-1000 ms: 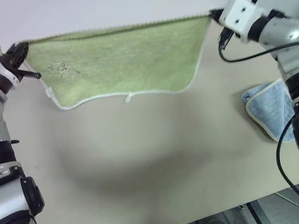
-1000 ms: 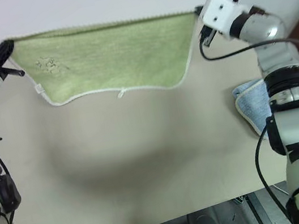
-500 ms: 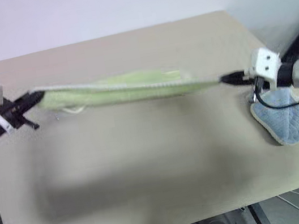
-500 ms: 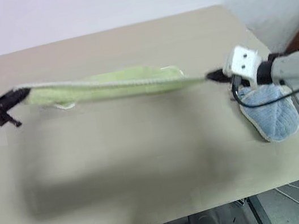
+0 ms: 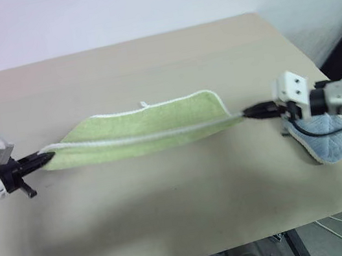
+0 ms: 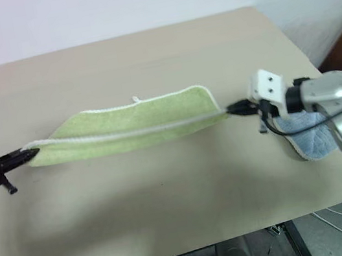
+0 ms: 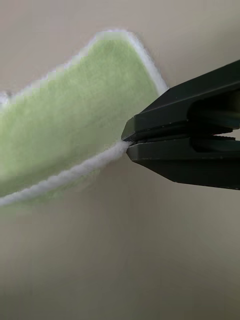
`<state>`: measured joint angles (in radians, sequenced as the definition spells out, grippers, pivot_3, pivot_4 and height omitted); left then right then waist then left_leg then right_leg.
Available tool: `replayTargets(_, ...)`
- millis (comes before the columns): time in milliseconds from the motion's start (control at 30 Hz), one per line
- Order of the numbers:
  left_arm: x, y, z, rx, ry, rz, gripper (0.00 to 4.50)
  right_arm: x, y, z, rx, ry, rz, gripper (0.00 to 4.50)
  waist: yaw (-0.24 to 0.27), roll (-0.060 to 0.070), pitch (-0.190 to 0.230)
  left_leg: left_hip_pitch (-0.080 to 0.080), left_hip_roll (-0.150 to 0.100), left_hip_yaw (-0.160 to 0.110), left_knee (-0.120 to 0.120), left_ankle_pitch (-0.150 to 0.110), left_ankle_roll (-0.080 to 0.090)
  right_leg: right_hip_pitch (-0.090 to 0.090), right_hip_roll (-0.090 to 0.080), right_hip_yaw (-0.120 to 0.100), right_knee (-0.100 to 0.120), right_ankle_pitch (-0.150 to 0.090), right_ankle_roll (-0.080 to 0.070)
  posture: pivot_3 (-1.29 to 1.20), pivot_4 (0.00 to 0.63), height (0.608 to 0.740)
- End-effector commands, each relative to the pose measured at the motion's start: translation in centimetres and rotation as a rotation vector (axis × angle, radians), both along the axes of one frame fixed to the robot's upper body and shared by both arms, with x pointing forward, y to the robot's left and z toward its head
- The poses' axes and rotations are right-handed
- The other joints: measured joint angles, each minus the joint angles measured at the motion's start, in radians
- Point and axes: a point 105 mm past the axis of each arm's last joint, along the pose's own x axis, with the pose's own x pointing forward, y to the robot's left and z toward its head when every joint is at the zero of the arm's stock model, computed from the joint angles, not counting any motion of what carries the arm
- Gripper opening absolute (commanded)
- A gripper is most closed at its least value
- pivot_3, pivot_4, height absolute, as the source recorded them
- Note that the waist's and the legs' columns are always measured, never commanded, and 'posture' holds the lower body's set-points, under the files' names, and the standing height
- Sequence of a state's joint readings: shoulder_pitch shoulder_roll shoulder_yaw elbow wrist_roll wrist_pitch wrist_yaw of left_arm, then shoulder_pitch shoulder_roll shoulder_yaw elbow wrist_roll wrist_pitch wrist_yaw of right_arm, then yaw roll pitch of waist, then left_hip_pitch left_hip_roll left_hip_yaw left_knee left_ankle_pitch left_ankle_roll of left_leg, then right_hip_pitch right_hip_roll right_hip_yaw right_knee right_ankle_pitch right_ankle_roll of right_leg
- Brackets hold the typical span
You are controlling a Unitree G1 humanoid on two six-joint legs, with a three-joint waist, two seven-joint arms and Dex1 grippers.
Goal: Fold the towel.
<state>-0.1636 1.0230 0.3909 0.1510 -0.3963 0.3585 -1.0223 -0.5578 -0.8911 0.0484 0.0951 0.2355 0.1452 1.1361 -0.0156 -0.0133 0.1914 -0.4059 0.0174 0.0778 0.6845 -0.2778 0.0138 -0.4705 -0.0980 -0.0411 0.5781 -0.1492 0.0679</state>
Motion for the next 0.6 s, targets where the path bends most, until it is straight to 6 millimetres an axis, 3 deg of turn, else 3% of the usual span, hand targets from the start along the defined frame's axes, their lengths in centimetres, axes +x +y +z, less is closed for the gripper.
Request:
replayTargets(33, 2.4, 2.4, -0.2, 0.148, -0.077, 0.155, 0.00, 3.4, -0.7, 0.7, -0.059, -0.129, -0.118, 0.04, 0.001, 0.000, 0.000, 0.001, 0.000, 0.001, 0.000, 0.001, 0.001, 0.001, 0.000, 0.000, 0.001, 0.000, -0.001, 0.00, 0.150, 0.728)
replayTargets(267, 6.5, 1.1, -1.4, 0.278, -0.115, 0.139, 0.00, 8.9, 0.0, -0.1, -0.099, -0.191, -0.249, 0.04, 0.000, -0.001, 0.000, -0.004, -0.003, 0.006, 0.000, 0.001, 0.002, -0.002, 0.000, -0.001, 0.002, 0.003, 0.002, 0.00, 0.150, 0.728)
replayTargets(467, 8.2, 0.7, -1.9, 0.347, -0.139, 0.135, 0.00, 10.1, 0.0, -1.7, -0.187, -0.220, -0.259, 0.04, 0.000, -0.001, 0.000, -0.004, -0.003, 0.007, -0.001, 0.001, 0.003, -0.002, 0.000, -0.001, 0.002, 0.003, 0.003, 0.00, 0.150, 0.728)
replayTargets(567, 8.6, 0.4, -1.5, 0.333, -0.169, 0.132, 0.67, 10.1, -0.1, -1.9, -0.184, -0.214, -0.252, 0.00, -0.003, -0.001, 0.000, -0.004, -0.003, 0.007, -0.001, 0.001, 0.004, -0.002, 0.000, -0.001, 0.002, 0.003, 0.003, 0.00, 0.150, 0.728)
replayTargets(600, 8.7, 0.2, -1.4, 0.314, -0.175, 0.127, 1.00, 9.9, -0.1, -2.1, -0.183, -0.208, -0.244, 0.45, -0.003, -0.001, 0.000, -0.004, -0.003, 0.007, -0.001, 0.001, 0.004, -0.002, 0.000, -0.001, 0.002, 0.003, 0.003, 0.00, 0.150, 0.728)
